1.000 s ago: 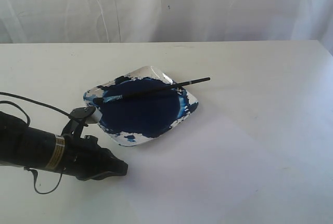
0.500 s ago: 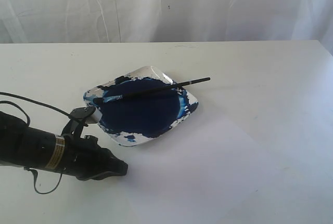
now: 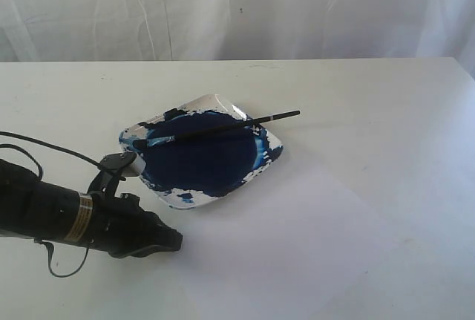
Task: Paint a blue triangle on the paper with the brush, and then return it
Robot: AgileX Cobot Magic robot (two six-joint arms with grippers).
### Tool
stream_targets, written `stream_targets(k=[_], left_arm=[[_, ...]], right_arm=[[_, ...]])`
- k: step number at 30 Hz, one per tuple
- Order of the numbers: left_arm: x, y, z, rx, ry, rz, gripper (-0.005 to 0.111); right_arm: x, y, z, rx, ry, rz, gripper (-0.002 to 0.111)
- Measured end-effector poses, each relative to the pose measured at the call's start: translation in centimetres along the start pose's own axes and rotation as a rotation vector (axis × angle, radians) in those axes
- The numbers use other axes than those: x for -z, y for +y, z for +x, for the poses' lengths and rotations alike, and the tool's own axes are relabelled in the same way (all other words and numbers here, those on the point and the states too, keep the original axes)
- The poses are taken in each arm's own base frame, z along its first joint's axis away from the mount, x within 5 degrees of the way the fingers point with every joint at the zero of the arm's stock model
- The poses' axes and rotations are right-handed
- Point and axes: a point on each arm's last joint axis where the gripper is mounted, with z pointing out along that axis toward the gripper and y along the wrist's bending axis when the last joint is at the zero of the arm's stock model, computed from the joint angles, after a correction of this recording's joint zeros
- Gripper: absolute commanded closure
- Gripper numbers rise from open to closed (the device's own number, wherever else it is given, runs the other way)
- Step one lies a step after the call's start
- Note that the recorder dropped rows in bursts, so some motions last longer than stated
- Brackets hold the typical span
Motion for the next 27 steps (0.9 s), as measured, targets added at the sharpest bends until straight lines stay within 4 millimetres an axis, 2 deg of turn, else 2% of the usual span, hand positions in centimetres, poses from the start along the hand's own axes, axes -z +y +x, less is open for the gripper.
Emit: stream_targets(k=[6, 10, 13, 16, 21, 27], left_arm=[[0.0, 0.0, 0.0, 0.0, 0.0, 0.0, 0.107], [0.0, 0.0, 0.0, 0.0, 0.0, 0.0, 0.107], [0.0, 0.0, 0.0, 0.0, 0.0, 0.0, 0.107], [0.0, 0.0, 0.0, 0.0, 0.0, 0.0, 0.107], [0.0, 0.0, 0.0, 0.0, 0.0, 0.0, 0.107], [0.0, 0.0, 0.0, 0.0, 0.0, 0.0, 0.107]], right_arm=[[-1.3, 0.5, 0.3, 0.108, 0.071, -0.057, 0.108], [-2.4, 1.6, -0.6, 0.258, -0.032, -0.152, 0.108], [-3.7, 2.3, -1.1, 0.363, -0.009, -0.177, 0.108], [-4.9, 3.1, -2.2, 0.391, 0.001, -0.177, 0.108], [-7.4, 4.0, -3.7, 0.458, 0.099, -0.135, 0.108], [-10.6, 4.1, -3.8, 0.513, 0.241, -0.083, 0.108]])
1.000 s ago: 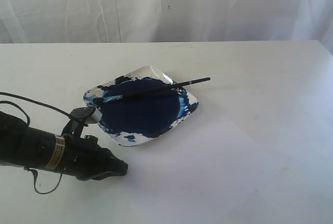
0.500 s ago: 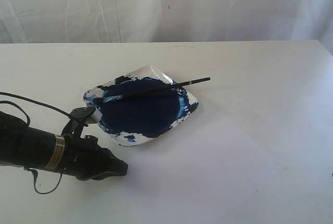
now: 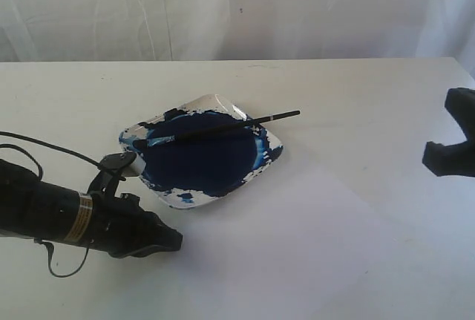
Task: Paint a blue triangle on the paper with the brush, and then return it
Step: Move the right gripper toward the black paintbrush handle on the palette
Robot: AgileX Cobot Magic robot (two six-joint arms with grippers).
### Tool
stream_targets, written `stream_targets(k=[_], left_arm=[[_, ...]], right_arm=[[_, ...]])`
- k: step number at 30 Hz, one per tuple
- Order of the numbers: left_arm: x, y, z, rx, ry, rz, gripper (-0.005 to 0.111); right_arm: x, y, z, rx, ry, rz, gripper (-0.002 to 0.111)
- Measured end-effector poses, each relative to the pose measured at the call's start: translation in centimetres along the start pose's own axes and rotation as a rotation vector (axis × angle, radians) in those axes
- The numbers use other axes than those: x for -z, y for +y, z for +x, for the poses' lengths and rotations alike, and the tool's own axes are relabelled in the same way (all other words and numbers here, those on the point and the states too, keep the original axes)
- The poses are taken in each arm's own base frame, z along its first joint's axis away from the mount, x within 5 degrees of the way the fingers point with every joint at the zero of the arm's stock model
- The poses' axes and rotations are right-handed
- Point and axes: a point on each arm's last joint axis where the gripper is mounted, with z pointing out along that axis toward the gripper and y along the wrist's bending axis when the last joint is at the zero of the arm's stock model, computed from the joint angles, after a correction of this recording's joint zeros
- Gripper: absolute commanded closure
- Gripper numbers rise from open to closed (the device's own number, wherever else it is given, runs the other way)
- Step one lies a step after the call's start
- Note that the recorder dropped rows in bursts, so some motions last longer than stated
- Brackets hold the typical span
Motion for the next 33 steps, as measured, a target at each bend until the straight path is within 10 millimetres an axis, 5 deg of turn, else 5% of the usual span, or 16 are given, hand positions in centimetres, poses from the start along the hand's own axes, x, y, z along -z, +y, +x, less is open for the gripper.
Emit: stream_targets(k=[15, 33], left_arm=[[0.0, 0.0, 0.0, 0.0, 0.0, 0.0, 0.107], [0.0, 0.0, 0.0, 0.0, 0.0, 0.0, 0.107]], right_arm=[[-6.7, -0.1, 0.3, -0.023, 0.082, -0.028, 0.108], [-15.4, 0.0, 4.2, -0.495, 0.172, -0.031, 0.108]])
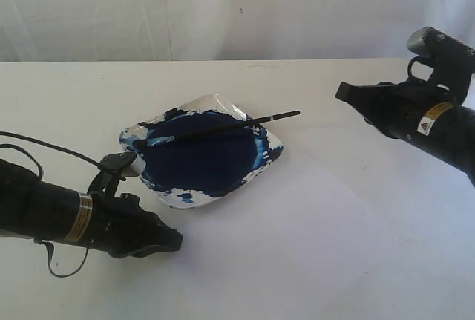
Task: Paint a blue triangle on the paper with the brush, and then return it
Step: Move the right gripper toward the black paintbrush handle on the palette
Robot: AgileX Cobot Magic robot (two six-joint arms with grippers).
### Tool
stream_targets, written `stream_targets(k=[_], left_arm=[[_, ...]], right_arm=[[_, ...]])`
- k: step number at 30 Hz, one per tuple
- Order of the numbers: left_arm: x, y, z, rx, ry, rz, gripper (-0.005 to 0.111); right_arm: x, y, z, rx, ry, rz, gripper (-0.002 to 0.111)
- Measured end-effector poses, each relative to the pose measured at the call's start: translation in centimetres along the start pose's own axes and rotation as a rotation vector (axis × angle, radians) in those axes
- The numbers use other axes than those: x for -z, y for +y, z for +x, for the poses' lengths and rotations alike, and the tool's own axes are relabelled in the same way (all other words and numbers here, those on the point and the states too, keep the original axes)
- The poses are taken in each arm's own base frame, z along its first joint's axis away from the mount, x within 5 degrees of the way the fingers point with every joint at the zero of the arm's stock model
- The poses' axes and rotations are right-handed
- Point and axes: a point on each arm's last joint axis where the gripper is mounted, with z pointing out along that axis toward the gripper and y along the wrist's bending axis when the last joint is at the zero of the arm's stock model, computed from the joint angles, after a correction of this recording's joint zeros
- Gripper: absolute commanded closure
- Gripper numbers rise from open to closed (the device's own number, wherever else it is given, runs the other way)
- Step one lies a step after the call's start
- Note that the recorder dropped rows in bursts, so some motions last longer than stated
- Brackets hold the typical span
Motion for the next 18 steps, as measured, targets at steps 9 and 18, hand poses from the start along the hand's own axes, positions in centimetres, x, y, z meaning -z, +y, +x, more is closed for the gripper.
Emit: stream_targets(k=[9, 18], left_arm=[[0.0, 0.0, 0.0, 0.0, 0.0, 0.0, 0.107], [0.0, 0.0, 0.0, 0.0, 0.0, 0.0, 0.107]], right_arm=[[-3.4, -0.7, 0.8, -0.231, -0.011, -0.026, 0.108], [-4.7, -1.6, 2.1, -0.358, 0.01, 0.012, 0.108]])
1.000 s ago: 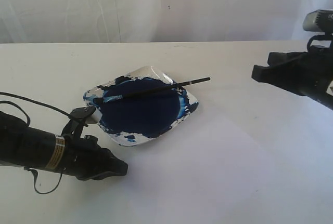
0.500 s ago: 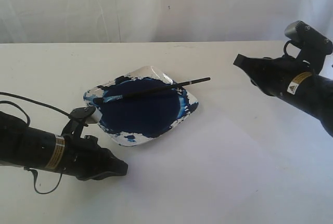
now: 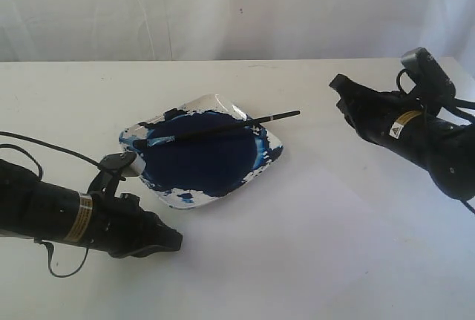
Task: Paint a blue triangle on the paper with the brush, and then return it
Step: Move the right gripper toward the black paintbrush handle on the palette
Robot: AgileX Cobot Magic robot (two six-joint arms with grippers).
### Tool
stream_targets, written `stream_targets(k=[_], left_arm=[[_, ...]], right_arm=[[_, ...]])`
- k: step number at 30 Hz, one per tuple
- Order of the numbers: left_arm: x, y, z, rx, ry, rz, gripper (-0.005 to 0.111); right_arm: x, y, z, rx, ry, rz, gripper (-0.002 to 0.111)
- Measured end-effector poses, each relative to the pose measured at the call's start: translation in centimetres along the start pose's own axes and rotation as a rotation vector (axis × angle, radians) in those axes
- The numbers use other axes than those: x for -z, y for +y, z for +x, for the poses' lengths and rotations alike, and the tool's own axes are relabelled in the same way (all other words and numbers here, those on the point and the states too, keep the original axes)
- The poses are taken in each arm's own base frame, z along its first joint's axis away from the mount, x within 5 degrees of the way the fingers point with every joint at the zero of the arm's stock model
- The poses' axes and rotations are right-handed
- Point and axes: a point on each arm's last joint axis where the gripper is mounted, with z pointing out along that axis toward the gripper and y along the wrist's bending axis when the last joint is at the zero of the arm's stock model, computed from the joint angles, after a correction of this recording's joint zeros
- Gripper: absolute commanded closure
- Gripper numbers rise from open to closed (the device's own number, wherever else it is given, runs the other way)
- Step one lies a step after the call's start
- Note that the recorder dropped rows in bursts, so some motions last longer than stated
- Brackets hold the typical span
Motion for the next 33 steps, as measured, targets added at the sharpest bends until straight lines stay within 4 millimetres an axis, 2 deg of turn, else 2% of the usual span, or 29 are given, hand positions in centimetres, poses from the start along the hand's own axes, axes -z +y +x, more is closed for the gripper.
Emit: stream_targets(k=[11, 14, 17, 18, 22, 24, 26, 33], left_arm=[[0.0, 0.0, 0.0, 0.0, 0.0, 0.0, 0.107], [0.0, 0.0, 0.0, 0.0, 0.0, 0.0, 0.107], [0.0, 0.0, 0.0, 0.0, 0.0, 0.0, 0.107], [0.0, 0.0, 0.0, 0.0, 0.0, 0.0, 0.107], [0.0, 0.0, 0.0, 0.0, 0.0, 0.0, 0.107], [0.0, 0.0, 0.0, 0.0, 0.0, 0.0, 0.107], [0.0, 0.0, 0.0, 0.0, 0.0, 0.0, 0.107], [0.0, 0.0, 0.0, 0.0, 0.0, 0.0, 0.107]], right_arm=[[-1.3, -1.2, 1.0, -0.196, -0.016, -0.032, 0.108], [-2.2, -1.0, 1.3, -0.22, 0.018, -0.071, 0.101], [-3.1, -0.5, 1.4, -0.212, 0.053, -0.111, 0.085], [-3.4, -0.4, 1.4, -0.208, 0.061, -0.124, 0.077], [-4.4, -0.1, 1.4, -0.19, 0.081, -0.16, 0.027], [-4.7, 0.0, 1.4, -0.183, 0.083, -0.169, 0.011], [-4.8, 0.1, 1.4, -0.169, 0.088, -0.175, 0.004], [-5.0, 0.1, 1.4, -0.155, 0.092, -0.179, 0.004]])
